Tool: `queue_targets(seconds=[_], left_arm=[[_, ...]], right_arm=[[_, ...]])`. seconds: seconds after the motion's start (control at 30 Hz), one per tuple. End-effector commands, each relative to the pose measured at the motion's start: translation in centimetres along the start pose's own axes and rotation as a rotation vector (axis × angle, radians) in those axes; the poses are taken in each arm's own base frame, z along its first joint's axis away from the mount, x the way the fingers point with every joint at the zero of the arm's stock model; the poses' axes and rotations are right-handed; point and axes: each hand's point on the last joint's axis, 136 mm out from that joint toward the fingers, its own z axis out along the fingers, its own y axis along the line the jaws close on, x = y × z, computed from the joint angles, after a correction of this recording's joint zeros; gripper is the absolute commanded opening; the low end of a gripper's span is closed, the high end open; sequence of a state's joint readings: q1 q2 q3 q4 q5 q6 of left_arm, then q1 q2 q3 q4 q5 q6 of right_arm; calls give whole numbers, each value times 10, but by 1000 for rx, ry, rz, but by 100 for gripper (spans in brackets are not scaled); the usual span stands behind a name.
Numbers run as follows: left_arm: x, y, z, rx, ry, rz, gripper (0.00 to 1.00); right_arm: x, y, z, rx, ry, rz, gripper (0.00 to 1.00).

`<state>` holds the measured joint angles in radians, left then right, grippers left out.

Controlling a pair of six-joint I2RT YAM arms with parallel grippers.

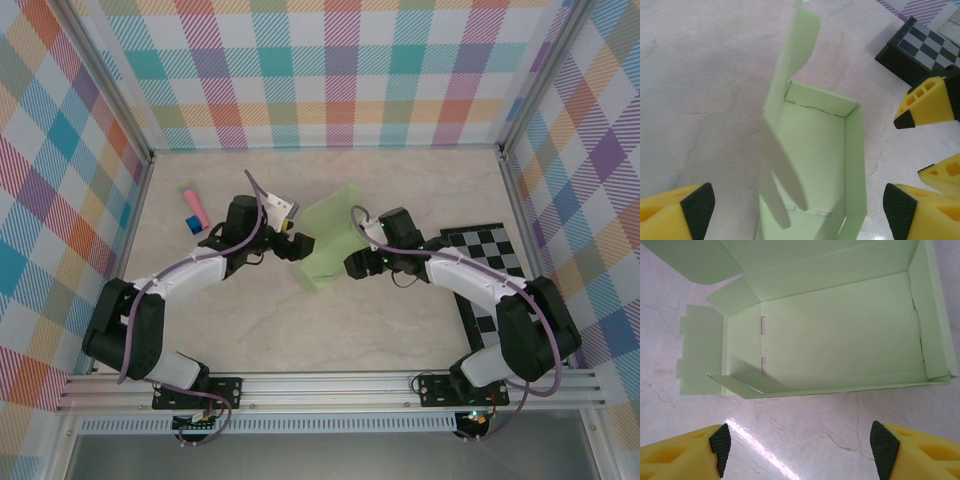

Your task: Fold the paper box

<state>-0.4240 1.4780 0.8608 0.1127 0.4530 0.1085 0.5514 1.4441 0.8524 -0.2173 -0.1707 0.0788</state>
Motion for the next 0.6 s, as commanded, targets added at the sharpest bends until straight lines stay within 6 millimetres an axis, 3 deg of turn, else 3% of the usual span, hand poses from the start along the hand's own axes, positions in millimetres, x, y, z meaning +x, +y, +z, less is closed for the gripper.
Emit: queue_targets(seconds=[0.0,0.1,0.3,0.4,0.53,0.57], left_arm=[[-19,5,14,-23,-38,18,71],[-20,6,21,-36,-28,-18,53],[-24,4,27,-74,-18,-36,50],[-25,2,33,-90,-10,-69,47],[-26,14,31,-165,-21,-120,25],[-28,14,31,-167,-22,-125,23]], right_arm=[[-6,10,-1,-50,-34,-77,75],[1,12,3,-67,5,-134,74],[17,21,10,-73,110,-275,75],[18,31,15,-54,103,-375,82],[13,51,18,-87,95,-433,81],[12,59,19,-106,96,-454,80]])
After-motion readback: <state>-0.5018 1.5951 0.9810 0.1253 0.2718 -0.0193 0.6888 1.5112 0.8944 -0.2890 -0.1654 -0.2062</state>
